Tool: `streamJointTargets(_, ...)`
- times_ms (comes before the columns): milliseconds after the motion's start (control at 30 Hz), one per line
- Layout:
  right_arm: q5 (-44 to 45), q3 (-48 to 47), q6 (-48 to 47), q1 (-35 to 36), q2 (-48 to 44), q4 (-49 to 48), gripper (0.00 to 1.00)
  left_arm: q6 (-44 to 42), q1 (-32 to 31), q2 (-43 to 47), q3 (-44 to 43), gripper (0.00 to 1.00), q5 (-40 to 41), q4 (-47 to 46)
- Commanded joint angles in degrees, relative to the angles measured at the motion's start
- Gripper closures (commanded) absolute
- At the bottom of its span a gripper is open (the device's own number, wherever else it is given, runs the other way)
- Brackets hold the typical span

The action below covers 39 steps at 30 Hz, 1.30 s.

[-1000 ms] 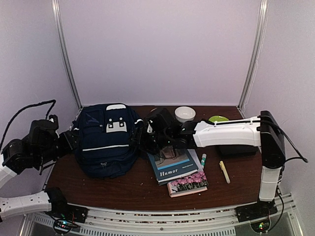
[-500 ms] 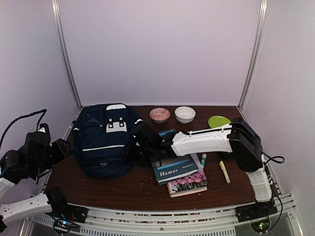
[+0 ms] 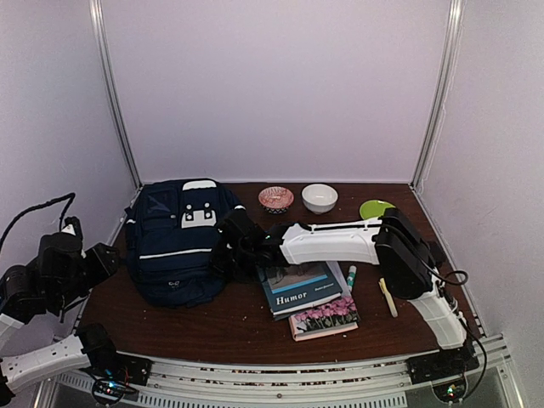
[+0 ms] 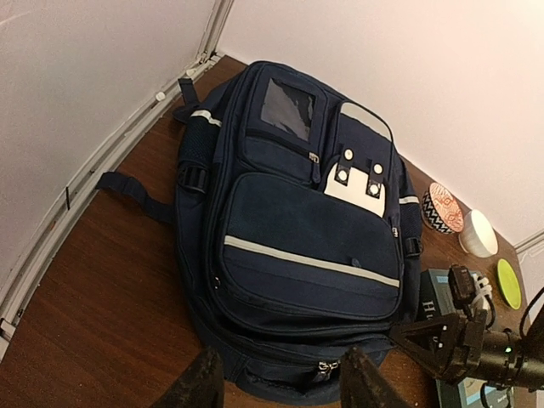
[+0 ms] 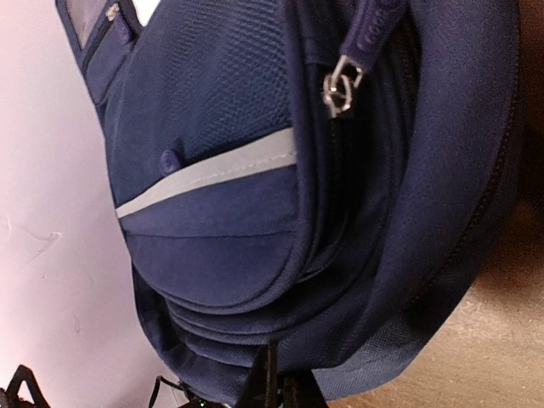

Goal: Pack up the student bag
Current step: Unzip the student bag at the center of the board.

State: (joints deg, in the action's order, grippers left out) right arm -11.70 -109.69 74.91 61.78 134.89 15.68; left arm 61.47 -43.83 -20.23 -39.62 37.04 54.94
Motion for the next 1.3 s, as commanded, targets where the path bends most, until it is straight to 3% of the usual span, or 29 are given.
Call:
streamJointTargets(0,0.41,-7.96,-3.80,-1.87,-4.69,-1.15,1.00,-3.67,0.07,1.21,0.29,0.20,-0.48,-1.91)
streamJointTargets(400,-2.17,-11.49,-10.81,-4.43,-12.90,3.44,1.00,-16.32,0.08,2.59,5.39,0.27,-14.71,-22.52)
streamJointTargets(600,-1.20,-1.91,-13.77,-4.60,-18.16,0.02,1.00,-15.36,0.07,-1.38,12.01,0.31,-29.22,-37.79)
streamJointTargets(767,-0.48,5.87,-17.29,-4.70,-22.47,-1.97,1.00,-15.72,0.06,-8.31,14.91,0.35,-34.69,-44.77)
streamJointTargets(1033,-1.69,16.85,-19.87,-8.28,-28.84,-5.45,1.00,-27.02,0.06,-19.26,10.27,0.27,-36.44,-42.32)
streamJointTargets(1267,-5.42,19.67,-21.60,-12.17,-29.21,-6.95,1.00,-33.39,0.06,-28.63,5.48,0.26,-37.95,-39.16)
